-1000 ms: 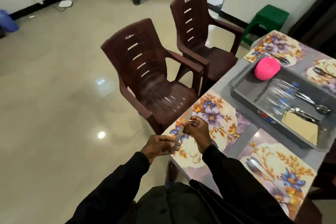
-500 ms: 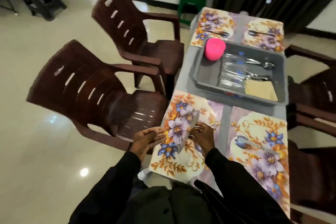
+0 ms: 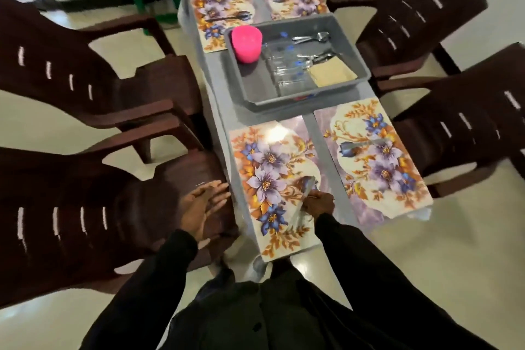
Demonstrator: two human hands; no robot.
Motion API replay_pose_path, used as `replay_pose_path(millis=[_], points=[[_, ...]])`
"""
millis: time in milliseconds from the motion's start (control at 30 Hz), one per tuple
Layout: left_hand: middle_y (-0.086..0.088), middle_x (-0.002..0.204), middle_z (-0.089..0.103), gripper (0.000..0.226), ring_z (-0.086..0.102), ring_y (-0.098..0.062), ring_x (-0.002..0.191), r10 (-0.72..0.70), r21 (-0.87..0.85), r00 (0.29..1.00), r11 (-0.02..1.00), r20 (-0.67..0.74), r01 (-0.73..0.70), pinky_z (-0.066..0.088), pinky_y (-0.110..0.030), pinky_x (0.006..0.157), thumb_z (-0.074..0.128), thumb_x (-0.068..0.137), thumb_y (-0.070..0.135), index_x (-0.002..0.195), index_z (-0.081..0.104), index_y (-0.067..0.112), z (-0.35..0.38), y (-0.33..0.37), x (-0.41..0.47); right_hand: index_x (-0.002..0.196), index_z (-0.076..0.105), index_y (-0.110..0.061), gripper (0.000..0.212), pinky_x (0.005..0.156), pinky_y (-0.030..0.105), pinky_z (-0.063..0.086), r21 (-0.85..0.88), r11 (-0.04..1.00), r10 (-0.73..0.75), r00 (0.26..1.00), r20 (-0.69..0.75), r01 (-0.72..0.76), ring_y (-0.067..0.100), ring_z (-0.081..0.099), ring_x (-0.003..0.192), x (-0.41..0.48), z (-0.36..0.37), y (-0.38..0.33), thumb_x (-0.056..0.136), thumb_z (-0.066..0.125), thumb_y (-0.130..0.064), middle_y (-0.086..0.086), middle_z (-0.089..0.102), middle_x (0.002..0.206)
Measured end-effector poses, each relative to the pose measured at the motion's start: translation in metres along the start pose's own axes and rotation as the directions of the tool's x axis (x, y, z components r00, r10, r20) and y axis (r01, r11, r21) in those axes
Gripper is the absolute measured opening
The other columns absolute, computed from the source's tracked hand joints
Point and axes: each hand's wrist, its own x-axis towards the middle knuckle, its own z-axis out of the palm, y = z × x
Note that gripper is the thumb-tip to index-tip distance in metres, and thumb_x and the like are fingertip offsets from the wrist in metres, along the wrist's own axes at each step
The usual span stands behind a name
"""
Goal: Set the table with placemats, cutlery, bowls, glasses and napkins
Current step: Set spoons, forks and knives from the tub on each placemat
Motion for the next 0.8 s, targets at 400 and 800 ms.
replay_pose_path(millis=[400, 800], points=[[-0.016, 0.120, 0.074, 0.034, 0.073, -0.032, 0.109, -0.035, 0.115, 0.993, 0.993, 0.108, 0.023, 0.061, -0.034, 0.092, 0.064, 0.098, 0.016, 0.127, 0.064, -0.002, -0.056, 0.025, 0.018, 0.099, 0.074, 0.003, 0.021, 0.080, 0.036, 0.054, 0.060, 0.991, 0.129, 0.949, -0.287, -0.116, 0.038, 0.069, 0.101, -0.060, 0.029, -0.044, 0.090, 0.072, -0.016, 0.021, 0.074, 0.101], [-0.013, 0.119, 0.075, 0.033, 0.073, -0.031, 0.110, -0.062, 0.150, 0.985, 0.988, 0.160, 0.038, 0.061, -0.032, 0.090, 0.064, 0.100, 0.017, 0.128, 0.065, 0.002, -0.057, 0.048, 0.034, 0.122, 0.064, -0.005, 0.036, 0.094, 0.042, 0.057, 0.097, 0.967, 0.250, 0.958, -0.144, -0.237, 0.033, 0.066, 0.111, -0.047, 0.035, -0.039, 0.090, 0.070, -0.022, 0.015, 0.067, 0.121]])
